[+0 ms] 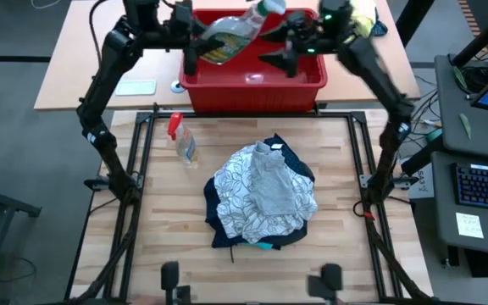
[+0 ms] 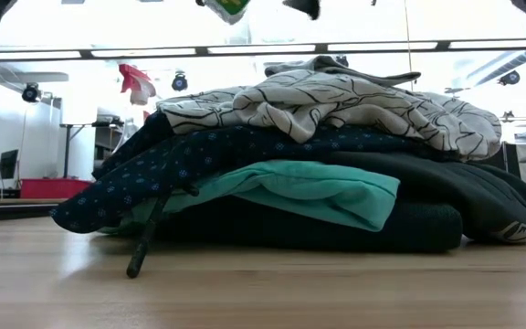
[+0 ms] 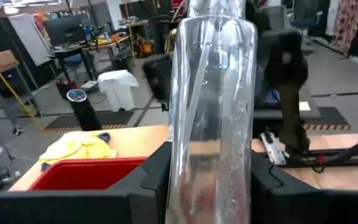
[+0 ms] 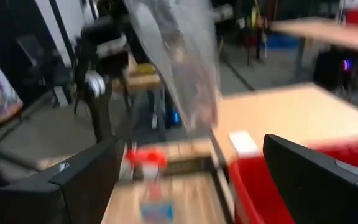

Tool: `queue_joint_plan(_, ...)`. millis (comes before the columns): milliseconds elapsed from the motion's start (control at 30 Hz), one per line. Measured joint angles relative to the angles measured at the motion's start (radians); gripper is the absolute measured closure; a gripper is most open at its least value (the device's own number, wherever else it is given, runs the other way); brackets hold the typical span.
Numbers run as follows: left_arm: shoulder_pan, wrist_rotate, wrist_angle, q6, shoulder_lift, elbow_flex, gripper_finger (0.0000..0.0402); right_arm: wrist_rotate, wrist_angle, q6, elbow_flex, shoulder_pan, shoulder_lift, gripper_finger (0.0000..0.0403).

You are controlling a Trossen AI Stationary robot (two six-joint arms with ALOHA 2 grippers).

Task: Fold Laundry from Bin
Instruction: Adjust the right spray bottle

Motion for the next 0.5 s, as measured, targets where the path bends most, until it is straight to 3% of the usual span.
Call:
queue_joint_plan(100, -0.018, -0.015, 0.018, -0.03, 0.0, -0.002, 0.0306, 0.023, 0.198, 0.07, -0.009, 0.02, 0.048, 0.003)
queue_joint_plan(200, -0.034, -0.093, 0.029, -0.044, -0.004, -0.002, 0.0306, 0.001, 0.373, 0.125, -0.01, 0.025, 0.084, 0.003)
queue_joint_plan(333, -0.043, -0.105, 0.018, -0.043, -0.001, -0.005, 0.0306, -0.049, 0.49, 0.165, -0.015, 0.033, 0.109, 0.0041)
queue_joint_plan(433, -0.05, -0.099, 0.018, -0.06, 0.004, -0.005, 0.0306, -0.072, 0.499, 0.161, -0.017, 0.034, 0.115, 0.0085)
queue_joint_plan(500, -0.049, -0.101, 0.023, -0.067, 0.008, -0.005, 0.0299, -0.074, 0.5, 0.15, -0.017, 0.034, 0.115, 0.0135)
